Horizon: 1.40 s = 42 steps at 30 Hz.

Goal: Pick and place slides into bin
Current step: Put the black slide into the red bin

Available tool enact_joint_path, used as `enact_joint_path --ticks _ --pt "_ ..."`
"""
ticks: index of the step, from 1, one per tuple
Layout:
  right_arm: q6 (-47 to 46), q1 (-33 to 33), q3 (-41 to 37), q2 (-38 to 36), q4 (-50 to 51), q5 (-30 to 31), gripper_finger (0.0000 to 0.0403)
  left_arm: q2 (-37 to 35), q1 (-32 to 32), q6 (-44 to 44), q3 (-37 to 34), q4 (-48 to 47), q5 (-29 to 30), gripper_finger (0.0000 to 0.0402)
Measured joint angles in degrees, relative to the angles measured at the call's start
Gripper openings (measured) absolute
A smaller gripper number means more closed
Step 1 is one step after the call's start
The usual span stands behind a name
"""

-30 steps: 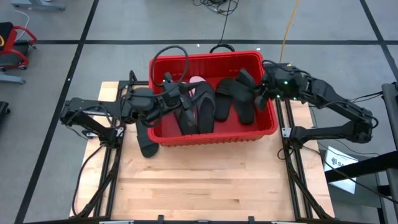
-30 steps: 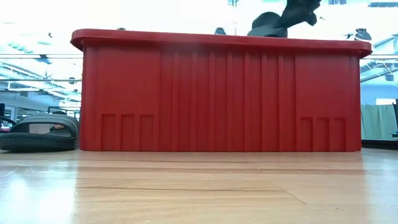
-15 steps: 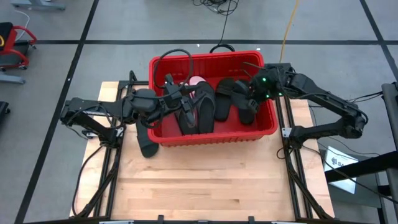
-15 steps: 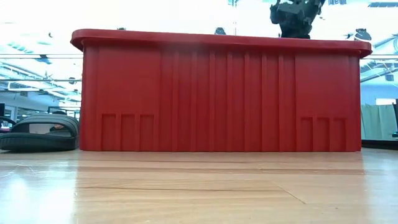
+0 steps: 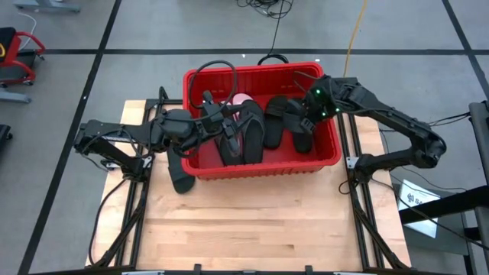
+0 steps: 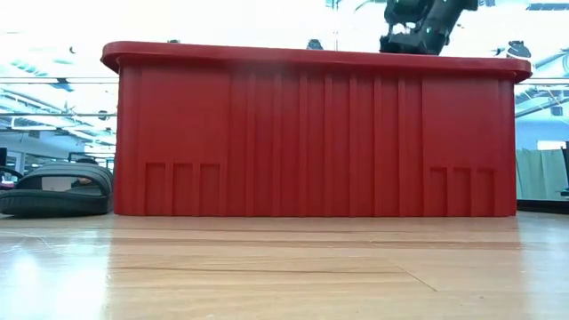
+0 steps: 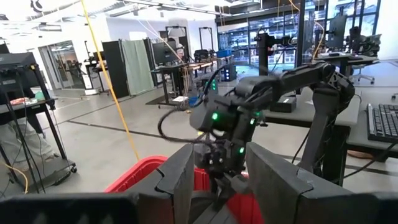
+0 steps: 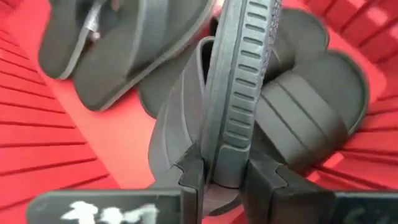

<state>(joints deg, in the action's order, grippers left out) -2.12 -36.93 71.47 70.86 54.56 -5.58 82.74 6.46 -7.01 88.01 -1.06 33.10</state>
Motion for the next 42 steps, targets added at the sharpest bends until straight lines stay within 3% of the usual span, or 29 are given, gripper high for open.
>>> enact_joint_path --ticks 4,11,18,27,36,42 --pt "-1.0 -1.6 -4.1 -0.5 -4.2 -0.5 0.0056 0.0 0.0 0.0 0.0 0.0 0.0 0.015" --pt "-0.8 -2.1 -4.6 -0.5 -5.3 -0.3 0.0058 0.0 0.0 0.0 0.0 0.1 0.0 0.015" --pt "-1.7 -2.1 -4.8 -0.3 -6.7 -0.1 0.0133 0.0 0.0 0.0 0.0 0.1 0.0 0.015" --pt "-2.0 -2.1 -4.8 -0.5 -6.4 10.1 0.02 0.0 0.0 0.0 0.0 0.1 0.0 0.015" --pt "1.6 -2.0 -4.8 -3.0 -13.1 10.2 0.0195 0.0 0.0 0.0 0.0 0.0 0.0 0.015" --pt "1.8 -2.0 -4.8 -6.0 -17.4 14.4 0.0184 0.0 0.0 0.0 0.0 0.0 0.0 0.015"
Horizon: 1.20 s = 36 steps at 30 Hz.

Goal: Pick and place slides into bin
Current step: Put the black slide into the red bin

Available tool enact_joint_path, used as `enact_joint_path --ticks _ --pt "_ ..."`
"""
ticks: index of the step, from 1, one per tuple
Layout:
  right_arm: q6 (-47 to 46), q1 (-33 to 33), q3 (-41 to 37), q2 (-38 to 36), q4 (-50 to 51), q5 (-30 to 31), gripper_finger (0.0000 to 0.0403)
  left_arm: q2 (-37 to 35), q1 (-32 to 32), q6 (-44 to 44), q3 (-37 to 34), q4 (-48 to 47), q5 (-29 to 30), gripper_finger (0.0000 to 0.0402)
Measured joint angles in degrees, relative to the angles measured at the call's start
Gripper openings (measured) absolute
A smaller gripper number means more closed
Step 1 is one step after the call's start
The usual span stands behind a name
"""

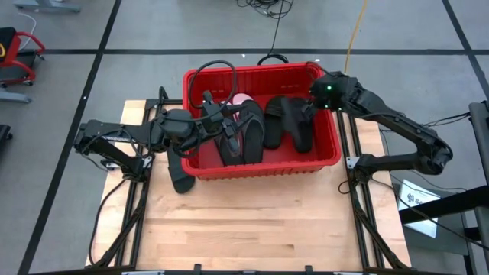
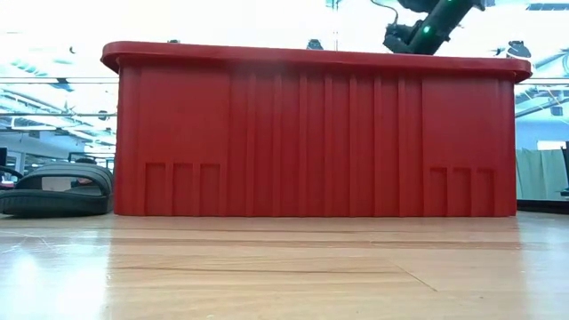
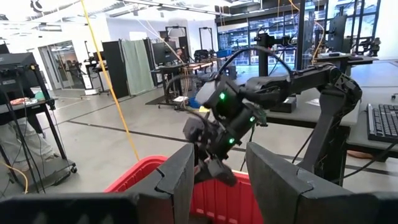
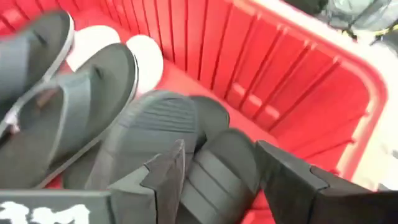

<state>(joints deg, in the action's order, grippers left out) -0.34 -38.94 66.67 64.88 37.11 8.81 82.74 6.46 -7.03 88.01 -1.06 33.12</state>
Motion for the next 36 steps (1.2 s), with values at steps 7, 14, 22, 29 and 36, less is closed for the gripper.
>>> enact_joint_path --ticks 7,14,22,29,36 --pt "0.3 0.1 0.0 -4.7 -5.4 -10.4 0.018 0.0 -0.4 0.0 0.0 -1.3 0.0 0.015" --pt "8.8 3.7 0.0 -9.4 -6.5 -14.9 0.018 0.0 -4.6 6.6 0.0 -7.8 -1.4 0.015" --pt "12.4 8.1 0.0 -10.3 -6.5 -14.9 0.017 0.1 -8.9 8.8 0.0 -10.2 -7.5 0.015" --pt "11.5 9.4 0.0 -4.5 -8.6 -14.9 0.0169 0.2 -8.9 8.8 0.0 -10.8 -7.6 0.015" --pt "8.3 8.9 0.0 3.9 -10.6 -14.9 0.0168 0.2 -8.9 10.1 0.0 -10.9 -7.6 0.015"
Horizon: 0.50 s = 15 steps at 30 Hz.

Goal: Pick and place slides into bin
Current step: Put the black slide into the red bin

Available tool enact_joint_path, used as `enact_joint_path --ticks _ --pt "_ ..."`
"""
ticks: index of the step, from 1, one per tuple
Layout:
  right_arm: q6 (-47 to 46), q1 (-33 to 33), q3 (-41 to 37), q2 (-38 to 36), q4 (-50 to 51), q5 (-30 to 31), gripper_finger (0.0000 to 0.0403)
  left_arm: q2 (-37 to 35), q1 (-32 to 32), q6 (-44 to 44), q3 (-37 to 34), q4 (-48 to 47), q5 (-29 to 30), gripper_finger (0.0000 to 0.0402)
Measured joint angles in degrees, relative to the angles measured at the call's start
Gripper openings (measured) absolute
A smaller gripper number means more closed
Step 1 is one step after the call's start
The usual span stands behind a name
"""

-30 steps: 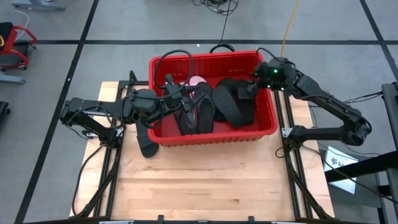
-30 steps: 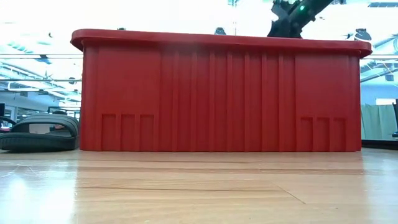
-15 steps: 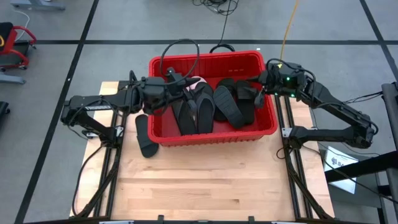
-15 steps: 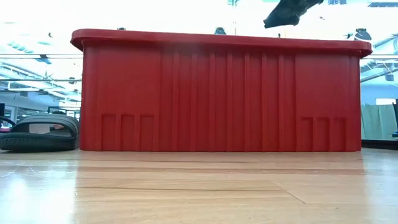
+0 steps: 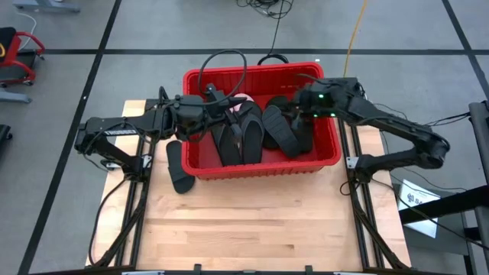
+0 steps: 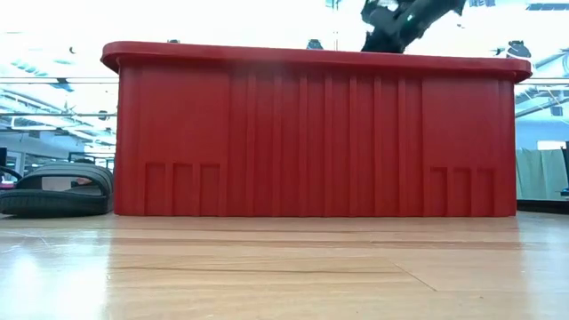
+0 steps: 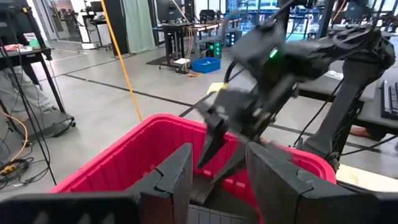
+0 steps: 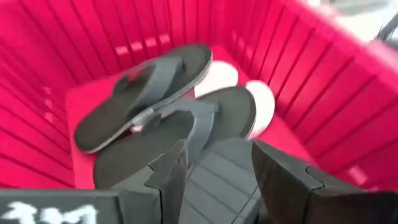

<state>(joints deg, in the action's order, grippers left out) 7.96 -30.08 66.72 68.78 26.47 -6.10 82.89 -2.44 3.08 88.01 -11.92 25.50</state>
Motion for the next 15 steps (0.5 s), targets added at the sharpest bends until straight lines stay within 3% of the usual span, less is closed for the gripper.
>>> enact_joint_path --ticks 6,11,15 --pt "-5.6 -3.7 0.0 8.1 0.1 -0.3 0.0168 0.0 0.0 0.5 0.0 0.0 0.0 0.015" --pt "-10.1 -8.5 0.0 12.9 -0.4 -8.9 0.0168 0.0 0.0 0.5 0.0 -0.1 -1.5 0.015" --pt "-10.7 -11.5 0.0 14.8 -3.6 -10.9 0.0168 0.0 0.0 0.5 0.0 -0.2 -3.0 0.015"
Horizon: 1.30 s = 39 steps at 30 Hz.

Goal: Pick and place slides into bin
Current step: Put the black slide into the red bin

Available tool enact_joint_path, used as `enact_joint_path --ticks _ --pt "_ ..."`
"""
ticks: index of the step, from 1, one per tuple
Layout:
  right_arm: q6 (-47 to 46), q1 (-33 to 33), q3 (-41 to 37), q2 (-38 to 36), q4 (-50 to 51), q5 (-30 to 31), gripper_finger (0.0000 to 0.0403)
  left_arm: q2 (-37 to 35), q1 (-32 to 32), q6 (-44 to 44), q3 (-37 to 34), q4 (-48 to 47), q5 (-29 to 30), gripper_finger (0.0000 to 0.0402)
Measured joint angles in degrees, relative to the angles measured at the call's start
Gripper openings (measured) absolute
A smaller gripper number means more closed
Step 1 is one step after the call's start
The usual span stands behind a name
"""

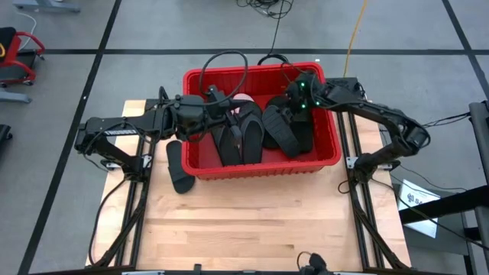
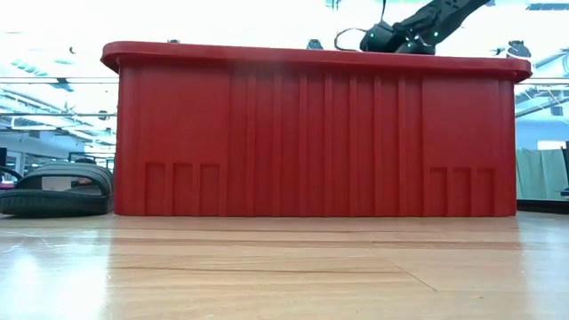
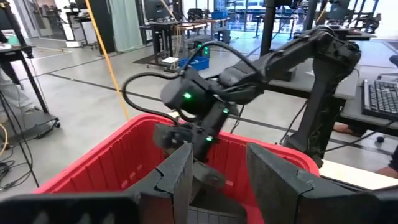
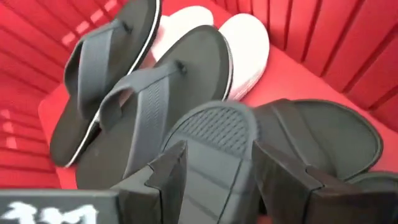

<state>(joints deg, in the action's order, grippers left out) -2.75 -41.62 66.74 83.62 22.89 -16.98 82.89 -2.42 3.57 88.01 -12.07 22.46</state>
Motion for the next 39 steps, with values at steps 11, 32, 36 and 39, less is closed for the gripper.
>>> enact_joint_path --ticks 11,32,36,39 --pt "-4.9 -3.4 0.0 4.5 -5.2 -5.3 0.0169 0.0 0.0 0.0 0.0 -0.2 -0.2 0.015" --pt "-2.1 -3.7 0.1 8.4 -4.2 -4.3 0.0169 0.0 0.0 -0.1 0.0 -0.2 -2.1 0.015" --pt "-2.2 -3.7 0.1 9.2 -4.2 -4.5 0.0169 0.0 0.0 -0.2 0.0 -0.2 -2.0 0.015" --pt "-1.1 -3.7 0.1 9.3 -4.2 -7.4 0.0169 0.0 0.0 -0.3 0.0 -0.2 -2.0 0.015"
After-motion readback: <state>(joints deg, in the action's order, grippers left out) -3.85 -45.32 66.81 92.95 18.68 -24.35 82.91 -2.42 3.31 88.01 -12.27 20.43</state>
